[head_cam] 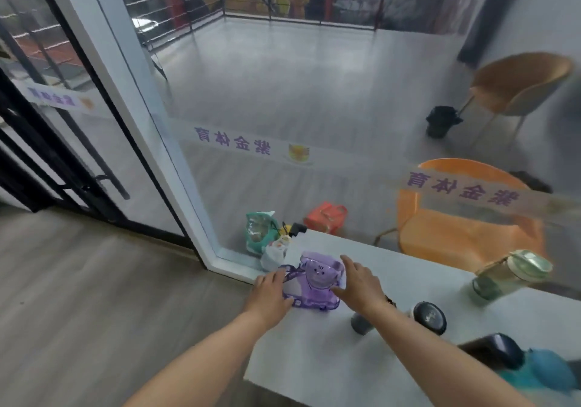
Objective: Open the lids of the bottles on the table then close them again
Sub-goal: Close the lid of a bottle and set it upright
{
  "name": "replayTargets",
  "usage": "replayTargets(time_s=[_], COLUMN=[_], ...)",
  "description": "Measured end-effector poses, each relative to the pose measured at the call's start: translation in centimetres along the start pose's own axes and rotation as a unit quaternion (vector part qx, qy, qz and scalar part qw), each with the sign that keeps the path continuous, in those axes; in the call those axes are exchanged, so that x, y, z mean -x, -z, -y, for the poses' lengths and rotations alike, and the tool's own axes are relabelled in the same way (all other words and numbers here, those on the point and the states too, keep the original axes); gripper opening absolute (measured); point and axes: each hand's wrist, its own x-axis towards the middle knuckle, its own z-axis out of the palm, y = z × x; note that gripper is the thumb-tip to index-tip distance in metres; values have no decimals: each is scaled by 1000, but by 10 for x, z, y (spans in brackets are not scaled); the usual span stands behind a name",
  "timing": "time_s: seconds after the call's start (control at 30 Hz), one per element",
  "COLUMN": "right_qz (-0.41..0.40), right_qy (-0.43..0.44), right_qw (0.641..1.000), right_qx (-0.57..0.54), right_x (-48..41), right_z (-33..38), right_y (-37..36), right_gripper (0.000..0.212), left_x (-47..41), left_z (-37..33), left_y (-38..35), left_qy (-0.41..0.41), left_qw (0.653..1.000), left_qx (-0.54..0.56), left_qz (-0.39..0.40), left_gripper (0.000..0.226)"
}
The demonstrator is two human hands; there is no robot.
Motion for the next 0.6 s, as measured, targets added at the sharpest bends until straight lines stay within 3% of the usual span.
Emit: replayTargets(time_s=[0.17, 0.33, 0.6], right_qz=[5, 1, -22], right_qy=[-28, 18, 65], right_qw=[999, 1000, 997], right_qx=[19, -10, -17], right_x=[-10, -29, -70], right_z=[-6, -18, -31], right_y=[-8, -11, -19], right_gripper=[87, 87, 64], left_x=[-40, -68, -103], left_z=[-1, -12, -21], left_y=[-7, -27, -49], left_qy=[-62, -93, -77], left_qw=[998, 995, 994], left_qx=[3, 35, 73], left_qz=[20, 15, -8], left_gripper=[82, 109, 107])
